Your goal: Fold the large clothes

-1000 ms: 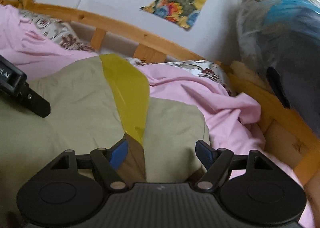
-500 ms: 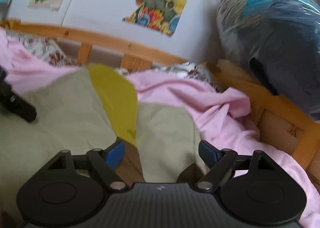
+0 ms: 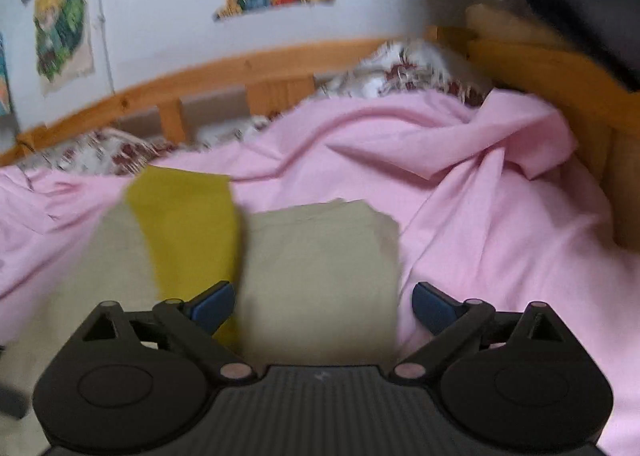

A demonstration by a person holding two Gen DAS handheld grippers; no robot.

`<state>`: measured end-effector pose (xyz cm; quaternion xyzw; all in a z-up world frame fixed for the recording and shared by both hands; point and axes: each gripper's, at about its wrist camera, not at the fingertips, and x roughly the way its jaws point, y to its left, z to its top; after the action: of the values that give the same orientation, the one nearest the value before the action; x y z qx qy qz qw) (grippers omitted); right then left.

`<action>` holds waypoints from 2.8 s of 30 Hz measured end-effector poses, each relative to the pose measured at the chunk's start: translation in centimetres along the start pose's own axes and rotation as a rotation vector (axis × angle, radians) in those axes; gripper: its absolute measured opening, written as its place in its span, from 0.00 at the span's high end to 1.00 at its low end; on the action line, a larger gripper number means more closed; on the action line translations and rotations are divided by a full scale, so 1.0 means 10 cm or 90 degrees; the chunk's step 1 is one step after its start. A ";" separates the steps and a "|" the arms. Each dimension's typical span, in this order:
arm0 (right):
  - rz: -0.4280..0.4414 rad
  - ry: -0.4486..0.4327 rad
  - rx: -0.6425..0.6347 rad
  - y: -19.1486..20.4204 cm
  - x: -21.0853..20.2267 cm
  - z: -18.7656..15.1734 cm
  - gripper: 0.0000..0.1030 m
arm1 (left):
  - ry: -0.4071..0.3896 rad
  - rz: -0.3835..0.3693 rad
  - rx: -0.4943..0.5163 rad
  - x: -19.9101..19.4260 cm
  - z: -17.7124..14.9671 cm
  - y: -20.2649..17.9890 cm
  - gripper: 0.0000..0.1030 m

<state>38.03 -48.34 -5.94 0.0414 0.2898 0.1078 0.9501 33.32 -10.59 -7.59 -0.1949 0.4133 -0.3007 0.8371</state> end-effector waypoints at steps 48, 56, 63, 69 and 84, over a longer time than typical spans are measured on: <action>0.017 0.005 -0.120 0.30 0.45 0.21 0.17 | 0.034 -0.028 0.064 -0.03 -0.23 0.13 0.01; -0.014 0.008 -0.097 0.30 0.12 0.19 0.08 | 0.026 -0.048 0.050 -0.08 -0.12 0.14 0.01; -0.006 -0.009 0.041 0.31 -0.71 -0.20 0.05 | 0.054 -0.066 0.015 -0.21 -0.09 0.22 0.01; -0.024 -0.005 0.098 0.28 -0.62 -0.47 0.26 | 0.077 -0.058 0.049 -0.22 -0.05 0.14 0.01; -0.044 -0.030 -0.073 0.56 -0.33 -0.35 0.82 | 0.077 -0.013 0.036 -0.18 -0.17 0.13 0.01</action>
<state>32.41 -43.55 -6.25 -0.0204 0.2618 0.0904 0.9607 31.51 -8.55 -8.34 -0.1569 0.4526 -0.3317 0.8127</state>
